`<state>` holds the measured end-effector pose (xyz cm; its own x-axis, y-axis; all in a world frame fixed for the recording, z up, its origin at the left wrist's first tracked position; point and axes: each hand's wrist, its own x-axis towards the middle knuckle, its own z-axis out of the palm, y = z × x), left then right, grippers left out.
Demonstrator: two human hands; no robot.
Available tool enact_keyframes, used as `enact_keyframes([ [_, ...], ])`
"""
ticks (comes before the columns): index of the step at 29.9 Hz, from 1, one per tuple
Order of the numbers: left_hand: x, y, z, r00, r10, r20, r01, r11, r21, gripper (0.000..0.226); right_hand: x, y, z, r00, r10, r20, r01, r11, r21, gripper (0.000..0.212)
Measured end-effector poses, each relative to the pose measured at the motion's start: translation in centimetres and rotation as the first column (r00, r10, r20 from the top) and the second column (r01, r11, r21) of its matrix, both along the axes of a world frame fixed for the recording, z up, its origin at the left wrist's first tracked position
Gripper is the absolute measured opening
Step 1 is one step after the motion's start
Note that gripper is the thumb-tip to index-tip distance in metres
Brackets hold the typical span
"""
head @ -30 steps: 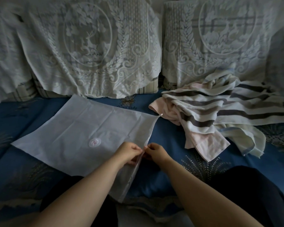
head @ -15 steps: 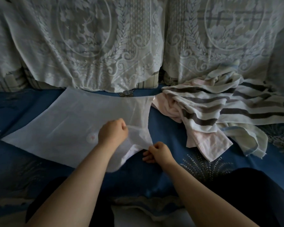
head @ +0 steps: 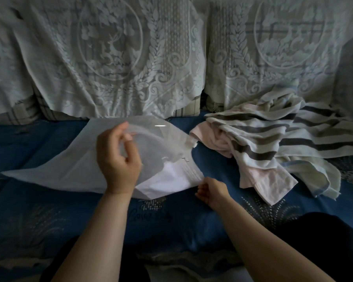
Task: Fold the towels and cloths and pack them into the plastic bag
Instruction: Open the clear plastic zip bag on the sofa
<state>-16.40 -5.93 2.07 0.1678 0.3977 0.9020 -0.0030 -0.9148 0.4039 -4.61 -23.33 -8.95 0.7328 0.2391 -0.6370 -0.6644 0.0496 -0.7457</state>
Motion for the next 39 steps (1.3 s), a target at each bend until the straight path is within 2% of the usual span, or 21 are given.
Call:
enact_keyframes([
  [1,0.2,-0.3,-0.2,0.996,-0.039,-0.083,0.046,0.995,0.088,0.024,0.0,0.2,-0.2,0.999,0.017,0.027,-0.016,1.0,-0.026,0.014],
  [3,0.9,-0.6,-0.5,0.955,-0.116,-0.273,0.159,0.977,0.144,0.027,-0.1,0.4,-0.7,0.979,0.125,0.16,-0.1,0.983,-0.156,0.01],
  [6,1.6,-0.4,-1.2,0.879,-0.12,-0.462,0.207,0.968,0.143,0.026,0.3,0.1,-1.0,0.853,0.367,0.37,-0.182,0.875,-0.448,0.014],
  [9,1.7,0.0,-1.3,0.859,-0.056,-0.509,0.12,0.988,0.094,0.018,0.7,-0.3,-0.4,0.739,0.521,0.427,-0.179,0.763,-0.621,0.024],
  [12,2.1,0.7,-1.2,0.883,0.009,-0.47,0.004,1.0,0.026,0.01,1.0,-0.1,-0.1,0.688,0.595,0.416,-0.208,0.71,-0.673,0.022],
  [14,2.5,1.2,-1.1,0.888,-0.048,-0.457,0.034,0.999,-0.039,0.009,1.2,0.3,0.0,0.678,0.588,0.441,-0.22,0.735,-0.641,0.007],
  [15,2.8,1.4,-1.1,0.885,-0.118,-0.45,0.096,0.993,-0.071,0.009,1.4,0.5,0.1,0.692,0.559,0.457,-0.228,0.769,-0.597,0.011],
  [17,3.0,1.8,-0.8,0.893,-0.244,-0.378,0.207,0.969,-0.136,0.011,1.9,0.8,0.0,0.749,0.495,0.441,-0.256,0.83,-0.496,0.031],
  [18,2.9,1.8,-0.4,0.915,-0.256,-0.312,0.22,0.964,-0.148,0.012,2.0,0.9,0.1,0.785,0.461,0.415,-0.258,0.851,-0.458,0.028],
  [20,2.6,1.6,0.4,0.973,-0.177,-0.145,0.175,0.984,-0.028,0.012,2.3,0.9,0.3,0.855,0.393,0.339,-0.225,0.869,-0.44,0.021],
  [23,2.0,0.1,1.5,0.99,-0.138,0.024,0.121,0.932,0.342,0.014,2.9,1.3,0.4,0.922,0.296,0.251,-0.168,0.888,-0.429,0.025],
  [26,1.9,-1.0,2.1,0.984,-0.17,0.05,0.134,0.898,0.418,0.013,3.6,2.3,0.3,0.959,0.194,0.208,-0.105,0.92,-0.377,0.021],
  [29,1.8,-0.4,2.6,0.993,-0.113,-0.038,0.12,0.948,0.297,0.018,3.4,3.7,0.0,0.988,0.092,0.123,-0.067,0.979,-0.194,0.018],
  [31,2.0,1.4,2.9,0.985,-0.08,-0.151,0.103,0.983,0.152,0.021,2.5,4.9,0.1,0.992,0.105,0.075,-0.101,0.993,-0.064,0.015],
  [33,2.0,3.4,2.8,0.96,-0.103,-0.262,0.113,0.993,0.025,0.019,1.7,6.3,0.0,0.989,0.135,0.063,-0.136,0.991,0.006,0.021],
  [36,1.8,4.5,2.1,0.858,-0.193,-0.476,0.122,0.977,-0.177,0.024,1.0,8.2,0.1,0.988,0.124,0.09,-0.133,0.986,0.101,0.046],
  [38,1.8,3.9,1.8,0.759,-0.245,-0.603,0.045,0.944,-0.327,0.041,0.9,9.0,0.7,0.983,0.13,0.131,-0.143,0.985,0.095,0.051],
  [39,1.8,3.6,1.6,0.723,-0.246,-0.646,0.006,0.937,-0.349,0.051,0.9,9.3,1.0,0.98,0.139,0.144,-0.152,0.985,0.085,0.051],
])
